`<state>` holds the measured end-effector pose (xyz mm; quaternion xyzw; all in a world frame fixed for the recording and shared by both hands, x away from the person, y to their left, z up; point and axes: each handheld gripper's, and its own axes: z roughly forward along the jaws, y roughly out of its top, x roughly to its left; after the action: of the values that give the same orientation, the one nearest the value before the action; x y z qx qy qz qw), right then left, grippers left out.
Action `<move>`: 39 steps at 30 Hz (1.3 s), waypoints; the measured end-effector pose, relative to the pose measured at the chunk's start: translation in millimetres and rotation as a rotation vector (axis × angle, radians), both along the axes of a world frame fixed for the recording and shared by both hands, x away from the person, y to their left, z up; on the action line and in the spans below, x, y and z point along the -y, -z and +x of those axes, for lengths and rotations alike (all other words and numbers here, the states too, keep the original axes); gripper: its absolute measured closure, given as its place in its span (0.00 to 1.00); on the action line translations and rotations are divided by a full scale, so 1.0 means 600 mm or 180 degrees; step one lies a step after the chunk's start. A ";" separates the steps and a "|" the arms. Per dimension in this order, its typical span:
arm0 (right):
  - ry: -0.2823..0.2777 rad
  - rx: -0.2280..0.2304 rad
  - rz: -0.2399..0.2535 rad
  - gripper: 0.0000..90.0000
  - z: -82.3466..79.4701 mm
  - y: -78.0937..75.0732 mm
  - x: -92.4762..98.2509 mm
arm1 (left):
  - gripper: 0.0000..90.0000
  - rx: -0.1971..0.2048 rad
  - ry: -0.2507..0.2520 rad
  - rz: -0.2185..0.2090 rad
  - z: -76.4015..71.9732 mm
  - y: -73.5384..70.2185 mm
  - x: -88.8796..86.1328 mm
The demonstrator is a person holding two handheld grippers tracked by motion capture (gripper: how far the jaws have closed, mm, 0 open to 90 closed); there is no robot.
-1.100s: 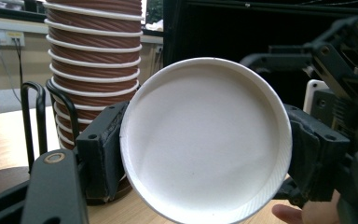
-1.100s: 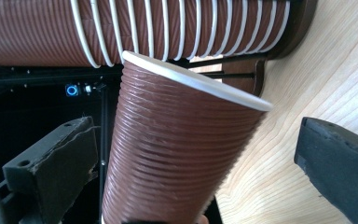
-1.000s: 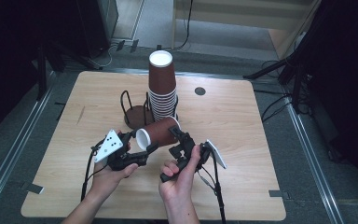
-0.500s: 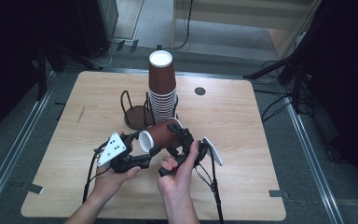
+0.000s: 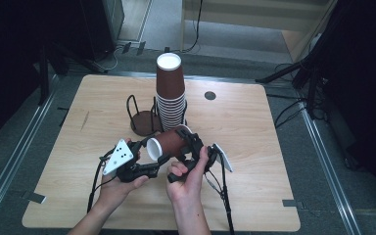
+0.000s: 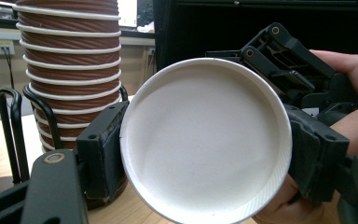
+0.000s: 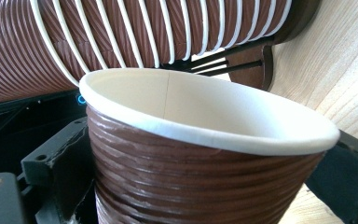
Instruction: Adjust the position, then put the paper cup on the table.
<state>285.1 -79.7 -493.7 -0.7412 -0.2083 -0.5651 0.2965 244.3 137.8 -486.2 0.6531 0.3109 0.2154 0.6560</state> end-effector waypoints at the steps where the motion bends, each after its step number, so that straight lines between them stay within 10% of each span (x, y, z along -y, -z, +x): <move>1: -0.0003 -0.0002 0.0008 0.06 0.000 0.000 0.000 | 0.27 0.0000 -0.0001 -0.0005 0.000 0.000 0.000; 16: -0.0055 0.0018 0.0027 0.11 0.005 0.004 -0.004 | 0.23 -0.0119 -0.0129 0.0214 -0.001 -0.003 -0.007; 26: -0.0034 0.0155 -0.0039 0.12 0.014 0.004 0.005 | 0.00 -0.0331 -0.0241 0.0073 -0.002 -0.010 -0.019; 30: -0.0021 0.0215 -0.0075 0.12 0.018 0.002 0.009 | 0.00 -0.0477 -0.0527 0.0347 -0.011 -0.016 -0.011; 39: 0.0109 0.0418 -0.0228 0.12 0.027 -0.012 0.026 | 0.00 -0.0566 -0.0437 0.0267 -0.011 -0.017 -0.015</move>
<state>301.2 -95.4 -486.3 -0.7161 -0.2346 -0.6097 0.2458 237.4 147.0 -475.9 0.6738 0.4025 0.2139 0.5816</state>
